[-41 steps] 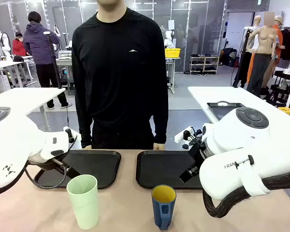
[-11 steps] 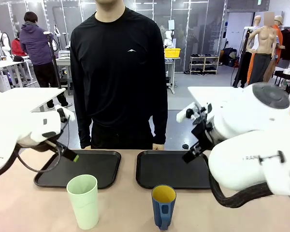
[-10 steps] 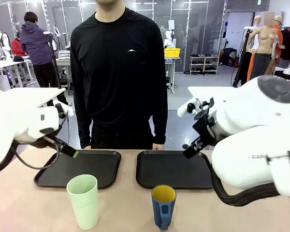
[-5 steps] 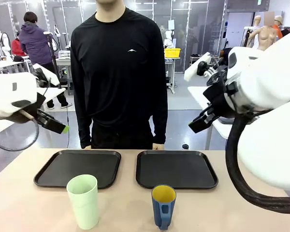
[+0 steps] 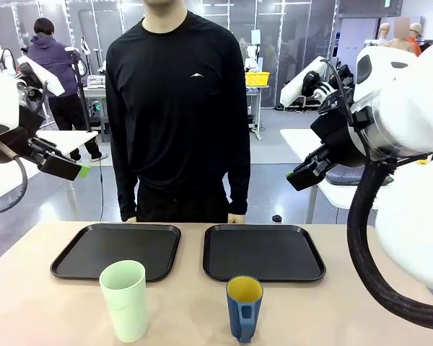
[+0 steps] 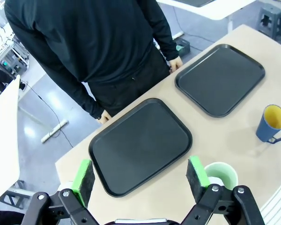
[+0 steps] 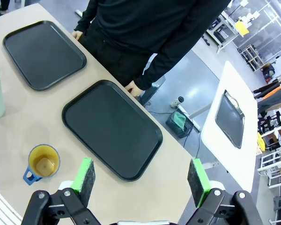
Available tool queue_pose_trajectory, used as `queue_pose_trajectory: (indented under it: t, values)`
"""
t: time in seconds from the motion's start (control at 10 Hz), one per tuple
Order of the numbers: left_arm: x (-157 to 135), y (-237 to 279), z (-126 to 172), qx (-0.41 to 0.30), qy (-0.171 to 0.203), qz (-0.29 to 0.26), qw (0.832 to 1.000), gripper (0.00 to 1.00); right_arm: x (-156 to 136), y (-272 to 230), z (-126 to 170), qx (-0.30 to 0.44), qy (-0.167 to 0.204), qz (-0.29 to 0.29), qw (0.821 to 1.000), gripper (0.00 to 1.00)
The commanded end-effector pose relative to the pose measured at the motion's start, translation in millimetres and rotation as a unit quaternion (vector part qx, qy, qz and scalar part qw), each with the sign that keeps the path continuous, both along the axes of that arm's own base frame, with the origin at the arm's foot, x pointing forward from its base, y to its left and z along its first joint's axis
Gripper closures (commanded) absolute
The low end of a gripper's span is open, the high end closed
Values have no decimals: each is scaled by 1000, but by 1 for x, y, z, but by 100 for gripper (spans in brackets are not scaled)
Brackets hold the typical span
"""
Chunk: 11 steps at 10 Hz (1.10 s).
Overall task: Sort and store the cups by type.
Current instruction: Pick up the Reusable plastic cup.
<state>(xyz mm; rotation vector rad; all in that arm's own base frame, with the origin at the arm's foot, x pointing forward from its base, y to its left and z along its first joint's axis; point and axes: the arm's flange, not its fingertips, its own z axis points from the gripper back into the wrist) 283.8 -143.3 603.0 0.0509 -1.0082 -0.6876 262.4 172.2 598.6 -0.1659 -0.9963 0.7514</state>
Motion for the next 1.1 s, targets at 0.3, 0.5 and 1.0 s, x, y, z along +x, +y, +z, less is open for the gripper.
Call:
queue_pose_trajectory:
  t: [0.3, 0.5, 1.0]
  values:
    - [24, 19, -50, 14, 27, 14, 999, 0, 24, -6, -30, 4, 56, 20, 998, 0]
    - [55, 28, -65, 18, 49, 22, 998, 0, 54, -7, -42, 6, 85, 21, 996, 0]
    - [127, 53, -112, 23, 113, 22, 993, 0, 133, -20, -97, 13, 146, -28, 989, 0]
